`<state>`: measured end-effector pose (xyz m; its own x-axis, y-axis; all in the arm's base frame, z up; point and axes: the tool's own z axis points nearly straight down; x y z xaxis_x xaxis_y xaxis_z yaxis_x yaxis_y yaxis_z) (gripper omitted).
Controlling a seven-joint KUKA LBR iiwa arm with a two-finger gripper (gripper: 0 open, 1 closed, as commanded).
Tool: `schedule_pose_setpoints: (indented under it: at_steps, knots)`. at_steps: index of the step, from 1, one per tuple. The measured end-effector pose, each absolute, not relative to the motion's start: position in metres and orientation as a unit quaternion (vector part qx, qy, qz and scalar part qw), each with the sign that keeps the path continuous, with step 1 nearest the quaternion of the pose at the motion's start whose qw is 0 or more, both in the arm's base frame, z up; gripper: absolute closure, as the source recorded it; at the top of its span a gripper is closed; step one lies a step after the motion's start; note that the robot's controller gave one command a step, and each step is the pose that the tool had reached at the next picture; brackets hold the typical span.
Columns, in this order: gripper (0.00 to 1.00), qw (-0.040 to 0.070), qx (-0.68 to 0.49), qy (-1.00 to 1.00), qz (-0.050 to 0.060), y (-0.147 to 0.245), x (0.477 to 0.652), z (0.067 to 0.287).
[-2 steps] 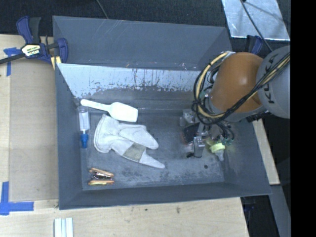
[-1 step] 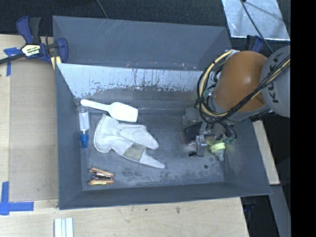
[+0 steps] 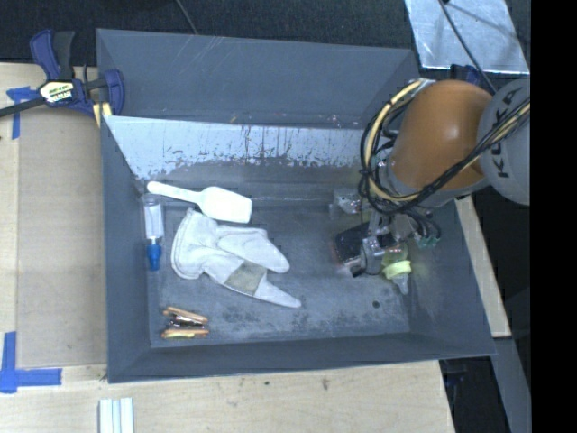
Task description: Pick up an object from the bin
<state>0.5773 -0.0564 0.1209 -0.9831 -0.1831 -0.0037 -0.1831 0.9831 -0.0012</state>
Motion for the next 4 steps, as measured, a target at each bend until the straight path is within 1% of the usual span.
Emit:
schedule_pose_setpoints:
  at_steps: [1, 2, 3, 4]
  knots:
    - [0.0, 0.004, -0.197, 0.98, -0.001, -0.071, 0.591, 0.098]
    - [1.0, 0.001, -0.214, 0.977, 0.0, -0.097, 0.592, 0.072]
    - [1.0, 0.001, -0.214, 0.977, 0.0, -0.097, 0.592, 0.072]
    - [1.0, 0.002, -0.213, 0.977, 0.0, -0.102, 0.589, 0.214]
